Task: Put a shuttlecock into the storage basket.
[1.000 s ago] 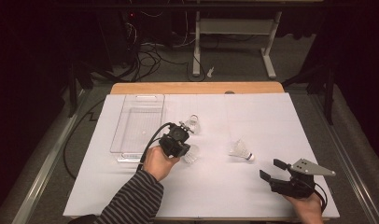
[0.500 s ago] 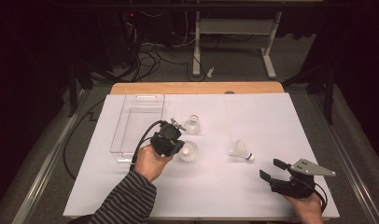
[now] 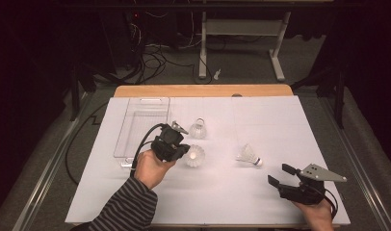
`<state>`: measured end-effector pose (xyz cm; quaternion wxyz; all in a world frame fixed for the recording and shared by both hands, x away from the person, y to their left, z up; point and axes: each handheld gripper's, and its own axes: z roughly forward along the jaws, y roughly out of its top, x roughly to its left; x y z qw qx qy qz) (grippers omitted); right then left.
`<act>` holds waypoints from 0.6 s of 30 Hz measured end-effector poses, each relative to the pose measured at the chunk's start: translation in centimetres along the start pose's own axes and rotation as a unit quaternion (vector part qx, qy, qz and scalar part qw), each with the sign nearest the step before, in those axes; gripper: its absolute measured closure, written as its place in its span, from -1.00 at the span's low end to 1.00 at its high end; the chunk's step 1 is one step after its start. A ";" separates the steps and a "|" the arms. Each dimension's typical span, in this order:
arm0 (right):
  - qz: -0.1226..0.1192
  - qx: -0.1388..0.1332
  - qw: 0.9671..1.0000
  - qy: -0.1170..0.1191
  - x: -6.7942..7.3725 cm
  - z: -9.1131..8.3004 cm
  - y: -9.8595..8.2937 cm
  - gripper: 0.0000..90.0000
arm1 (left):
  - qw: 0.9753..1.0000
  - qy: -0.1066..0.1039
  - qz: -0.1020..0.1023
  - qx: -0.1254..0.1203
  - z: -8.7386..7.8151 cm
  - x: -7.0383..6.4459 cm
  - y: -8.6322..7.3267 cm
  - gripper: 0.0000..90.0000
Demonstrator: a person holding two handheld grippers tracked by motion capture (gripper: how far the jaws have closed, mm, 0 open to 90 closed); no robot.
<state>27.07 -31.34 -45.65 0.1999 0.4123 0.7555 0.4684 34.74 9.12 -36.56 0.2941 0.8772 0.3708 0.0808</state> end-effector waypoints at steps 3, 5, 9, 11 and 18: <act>0.000 0.000 1.000 -0.001 0.0 0.0 0.0 -0.38 | 1.000 -0.008 0.000 -0.005 -0.5 0.1 0.0 1.00; 0.001 0.000 1.000 -0.001 0.0 0.0 0.0 -0.38 | 1.000 -0.009 0.001 -0.009 -0.8 0.1 0.0 1.00; 0.000 0.000 1.000 -0.001 0.0 0.0 0.0 -0.38 | 1.000 -0.012 0.002 -0.016 -1.5 0.3 0.0 1.00; -0.001 0.000 1.000 -0.001 0.0 0.0 0.0 -0.38 | 1.000 -0.013 0.001 -0.018 -1.7 0.4 -0.1 1.00; -0.001 0.001 1.000 -0.002 0.1 0.0 0.0 -0.38 | 0.999 -0.016 -0.008 -0.028 -2.6 0.9 -0.4 1.00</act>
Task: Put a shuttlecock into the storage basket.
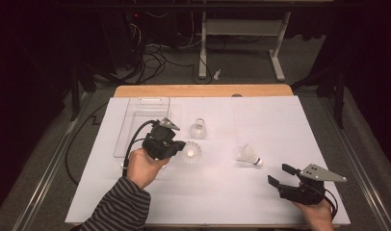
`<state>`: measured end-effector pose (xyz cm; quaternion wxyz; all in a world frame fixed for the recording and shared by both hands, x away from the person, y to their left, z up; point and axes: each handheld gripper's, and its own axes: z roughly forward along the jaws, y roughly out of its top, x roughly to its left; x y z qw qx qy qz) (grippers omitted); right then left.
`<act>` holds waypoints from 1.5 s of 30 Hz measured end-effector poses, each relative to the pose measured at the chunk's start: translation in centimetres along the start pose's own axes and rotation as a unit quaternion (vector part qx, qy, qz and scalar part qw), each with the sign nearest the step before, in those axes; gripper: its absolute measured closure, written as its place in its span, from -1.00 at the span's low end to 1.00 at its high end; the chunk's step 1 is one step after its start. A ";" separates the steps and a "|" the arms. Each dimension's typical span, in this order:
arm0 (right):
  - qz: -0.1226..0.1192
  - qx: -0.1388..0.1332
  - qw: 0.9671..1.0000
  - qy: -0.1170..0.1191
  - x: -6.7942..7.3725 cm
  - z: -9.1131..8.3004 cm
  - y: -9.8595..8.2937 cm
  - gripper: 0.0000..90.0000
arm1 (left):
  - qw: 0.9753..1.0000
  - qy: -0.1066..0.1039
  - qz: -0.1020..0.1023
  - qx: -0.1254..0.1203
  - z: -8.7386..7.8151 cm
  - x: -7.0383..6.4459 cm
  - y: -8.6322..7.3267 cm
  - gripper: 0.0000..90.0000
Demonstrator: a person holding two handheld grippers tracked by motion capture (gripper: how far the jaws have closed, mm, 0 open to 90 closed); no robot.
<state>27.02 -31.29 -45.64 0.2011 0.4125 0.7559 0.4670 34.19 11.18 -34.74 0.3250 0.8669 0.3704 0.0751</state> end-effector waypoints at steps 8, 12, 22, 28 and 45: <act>0.000 0.000 1.000 0.000 0.0 0.0 0.0 -0.38 | 1.000 -0.002 -0.007 -0.007 -0.8 0.6 -0.2 1.00; -0.001 0.000 1.000 0.000 0.0 0.0 0.0 -0.38 | 1.000 -0.003 -0.010 -0.012 -1.0 0.7 -0.3 1.00; 0.003 -0.002 1.000 -0.001 0.0 0.0 0.0 -0.38 | 1.000 0.001 -0.019 -0.021 -1.9 1.3 -0.5 1.00; 0.001 0.000 1.000 -0.001 0.0 0.0 0.0 -0.38 | 0.999 0.005 -0.023 -0.025 -2.4 1.7 -0.6 1.00; 0.002 -0.001 1.000 -0.002 0.0 0.0 0.0 -0.38 | 0.998 0.020 -0.048 -0.043 -4.0 3.1 -1.1 0.99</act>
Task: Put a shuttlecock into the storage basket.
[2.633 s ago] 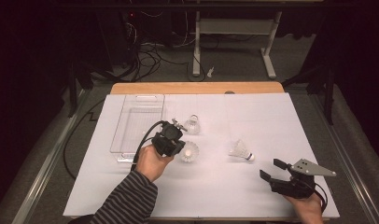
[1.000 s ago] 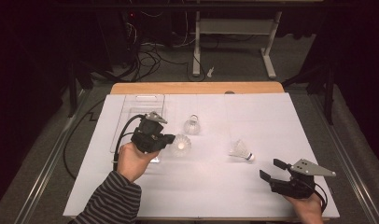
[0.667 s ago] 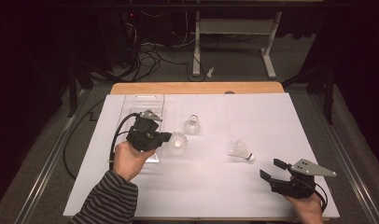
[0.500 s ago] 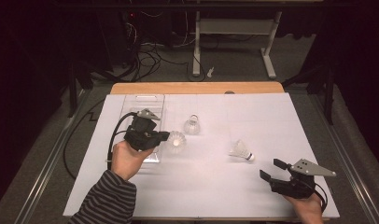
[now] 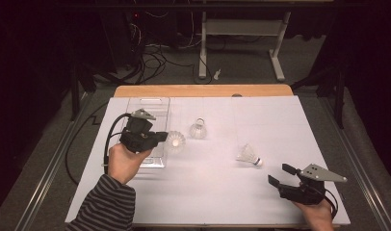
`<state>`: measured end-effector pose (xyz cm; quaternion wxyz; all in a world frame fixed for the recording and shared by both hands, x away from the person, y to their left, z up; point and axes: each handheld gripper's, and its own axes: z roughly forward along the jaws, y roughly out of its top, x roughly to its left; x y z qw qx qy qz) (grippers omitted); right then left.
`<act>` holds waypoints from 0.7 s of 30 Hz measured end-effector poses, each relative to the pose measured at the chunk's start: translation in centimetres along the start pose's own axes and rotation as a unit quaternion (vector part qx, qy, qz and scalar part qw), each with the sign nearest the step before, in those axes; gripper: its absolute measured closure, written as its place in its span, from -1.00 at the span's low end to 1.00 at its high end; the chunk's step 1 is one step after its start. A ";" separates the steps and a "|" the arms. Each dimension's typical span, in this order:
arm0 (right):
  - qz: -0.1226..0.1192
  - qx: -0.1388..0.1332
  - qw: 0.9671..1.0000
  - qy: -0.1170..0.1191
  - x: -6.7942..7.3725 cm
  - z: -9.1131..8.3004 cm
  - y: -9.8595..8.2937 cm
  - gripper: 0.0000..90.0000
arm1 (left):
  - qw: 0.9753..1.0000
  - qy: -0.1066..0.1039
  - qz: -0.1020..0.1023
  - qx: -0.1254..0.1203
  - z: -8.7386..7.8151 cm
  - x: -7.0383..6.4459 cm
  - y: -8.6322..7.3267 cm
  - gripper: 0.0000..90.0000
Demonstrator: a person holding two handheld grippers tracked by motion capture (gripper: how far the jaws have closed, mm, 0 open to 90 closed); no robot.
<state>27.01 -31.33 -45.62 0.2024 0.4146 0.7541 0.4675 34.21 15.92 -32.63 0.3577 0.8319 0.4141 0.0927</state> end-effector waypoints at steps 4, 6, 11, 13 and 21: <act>0.001 0.000 1.000 -0.001 0.0 0.0 0.0 -0.38 | 1.000 0.008 -0.006 -0.006 -0.6 0.6 -0.2 0.99; 0.000 0.000 1.000 0.000 0.0 0.0 0.0 -0.38 | 1.000 0.013 -0.010 -0.008 -0.9 0.9 -0.3 0.99; 0.000 0.000 1.000 0.000 0.0 0.0 0.0 -0.38 | 0.999 0.022 -0.020 -0.011 -1.7 1.7 -0.6 0.99; 0.000 -0.001 1.000 0.001 0.0 0.0 0.0 -0.38 | 0.999 0.026 -0.025 -0.014 -1.8 2.0 -0.7 0.99; -0.001 0.000 1.000 0.000 0.0 0.0 0.0 -0.38 | 0.999 0.039 -0.036 -0.014 -2.0 3.0 -1.0 1.00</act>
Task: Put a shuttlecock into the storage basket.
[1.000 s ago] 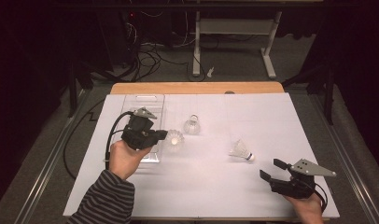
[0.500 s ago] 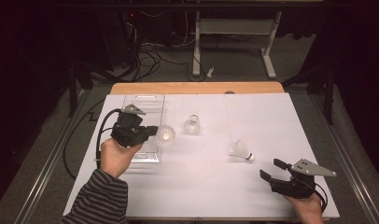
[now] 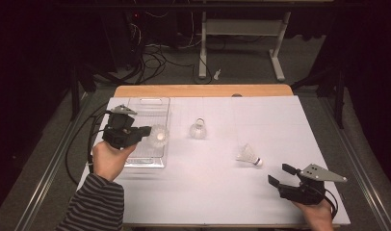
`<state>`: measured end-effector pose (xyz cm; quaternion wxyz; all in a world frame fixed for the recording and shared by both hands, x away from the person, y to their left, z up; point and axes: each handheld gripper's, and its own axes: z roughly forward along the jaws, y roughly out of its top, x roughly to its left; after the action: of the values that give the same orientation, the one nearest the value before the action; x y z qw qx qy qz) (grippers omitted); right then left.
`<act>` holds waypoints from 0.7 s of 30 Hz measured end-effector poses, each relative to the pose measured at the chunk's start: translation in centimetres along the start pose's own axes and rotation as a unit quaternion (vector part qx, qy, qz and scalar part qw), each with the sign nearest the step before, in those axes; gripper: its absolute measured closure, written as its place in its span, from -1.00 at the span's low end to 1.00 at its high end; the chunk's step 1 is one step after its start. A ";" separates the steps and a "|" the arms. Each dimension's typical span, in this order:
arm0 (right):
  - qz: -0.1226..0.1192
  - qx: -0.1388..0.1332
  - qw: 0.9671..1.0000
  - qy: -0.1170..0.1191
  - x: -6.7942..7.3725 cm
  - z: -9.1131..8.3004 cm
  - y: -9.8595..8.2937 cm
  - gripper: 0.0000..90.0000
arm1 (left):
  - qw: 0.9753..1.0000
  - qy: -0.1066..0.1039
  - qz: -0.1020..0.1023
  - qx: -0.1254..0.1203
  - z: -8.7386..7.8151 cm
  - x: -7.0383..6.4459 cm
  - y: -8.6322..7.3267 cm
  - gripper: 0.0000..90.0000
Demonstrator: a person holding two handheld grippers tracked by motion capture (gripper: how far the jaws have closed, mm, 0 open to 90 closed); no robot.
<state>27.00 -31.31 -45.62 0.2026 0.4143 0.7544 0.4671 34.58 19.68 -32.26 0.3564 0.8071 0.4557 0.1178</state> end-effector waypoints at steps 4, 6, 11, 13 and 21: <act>0.000 -0.001 1.000 0.000 0.0 0.0 0.0 -0.38 | 1.000 0.004 -0.006 0.002 0.2 0.5 0.0 0.99; 0.000 0.000 1.000 0.000 0.0 0.0 0.0 -0.38 | 1.000 0.008 -0.007 0.002 0.3 0.6 0.0 0.99; 0.001 0.000 1.000 0.000 0.0 0.0 0.0 -0.38 | 1.000 0.014 -0.012 0.006 0.5 1.1 0.0 0.99; 0.001 0.000 1.000 0.000 0.0 0.0 0.0 -0.38 | 1.000 0.017 -0.014 0.008 0.7 1.3 0.1 0.99; 0.001 0.001 1.000 0.000 0.0 0.0 0.0 -0.38 | 0.999 0.021 -0.019 0.015 1.4 1.8 0.3 0.99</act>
<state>27.02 -31.32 -45.65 0.2015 0.4151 0.7547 0.4663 36.48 20.41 -33.28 0.3370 0.8007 0.4802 0.1217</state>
